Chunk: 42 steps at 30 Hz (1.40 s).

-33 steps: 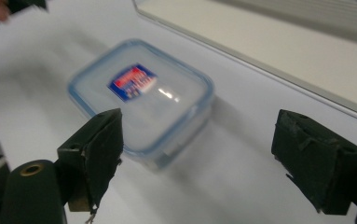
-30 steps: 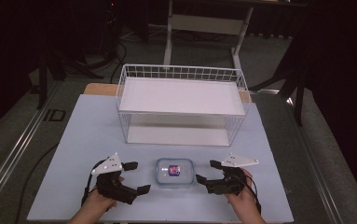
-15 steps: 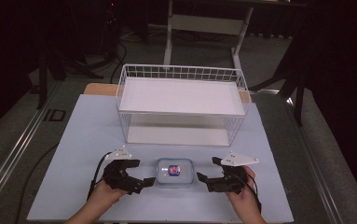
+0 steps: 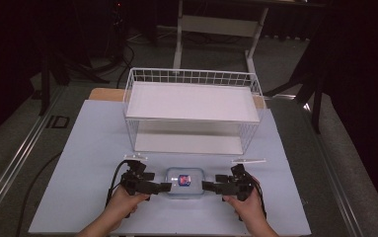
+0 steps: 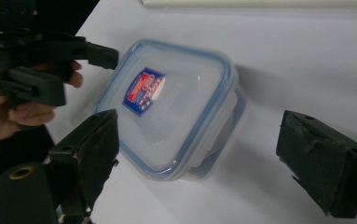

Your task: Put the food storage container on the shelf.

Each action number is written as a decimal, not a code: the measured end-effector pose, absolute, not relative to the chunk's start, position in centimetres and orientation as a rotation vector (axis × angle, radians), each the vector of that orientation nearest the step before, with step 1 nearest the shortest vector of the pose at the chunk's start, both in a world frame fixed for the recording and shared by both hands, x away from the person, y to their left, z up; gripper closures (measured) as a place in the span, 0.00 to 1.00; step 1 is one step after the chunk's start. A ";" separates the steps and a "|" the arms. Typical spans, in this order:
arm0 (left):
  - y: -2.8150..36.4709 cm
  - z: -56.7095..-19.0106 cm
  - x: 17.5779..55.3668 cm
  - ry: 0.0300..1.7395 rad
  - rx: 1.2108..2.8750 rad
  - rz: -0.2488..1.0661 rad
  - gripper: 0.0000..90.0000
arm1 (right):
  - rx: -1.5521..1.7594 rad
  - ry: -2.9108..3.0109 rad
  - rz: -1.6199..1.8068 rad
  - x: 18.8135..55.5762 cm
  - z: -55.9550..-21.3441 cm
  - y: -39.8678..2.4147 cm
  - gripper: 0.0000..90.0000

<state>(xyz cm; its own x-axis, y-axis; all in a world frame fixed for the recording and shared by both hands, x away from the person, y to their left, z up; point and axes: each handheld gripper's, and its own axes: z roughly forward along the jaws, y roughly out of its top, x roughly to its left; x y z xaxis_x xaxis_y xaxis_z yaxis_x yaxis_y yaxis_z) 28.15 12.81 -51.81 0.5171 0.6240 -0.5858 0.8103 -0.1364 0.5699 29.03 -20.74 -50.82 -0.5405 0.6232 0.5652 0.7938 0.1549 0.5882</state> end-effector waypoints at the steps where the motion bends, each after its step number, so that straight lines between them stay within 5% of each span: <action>1: 12.9 -52.0 28.2 1.198 1.843 -0.270 0.03 | -1.406 -2.220 -1.318 29.3 -51.0 -20.6 0.17; 18: 13.1 -53.9 29.2 1.318 1.728 -0.454 0.33 | -1.473 -1.954 -1.191 30.6 -53.2 -19.9 0.48; 23: 12.5 -54.1 29.4 1.273 1.739 -0.526 0.39 | -1.478 -1.910 -1.193 30.4 -53.4 -19.8 0.49; 42: 11.4 -51.6 27.8 1.303 1.826 -0.362 0.53 | -1.513 -2.033 -1.240 28.9 -52.1 -19.0 0.51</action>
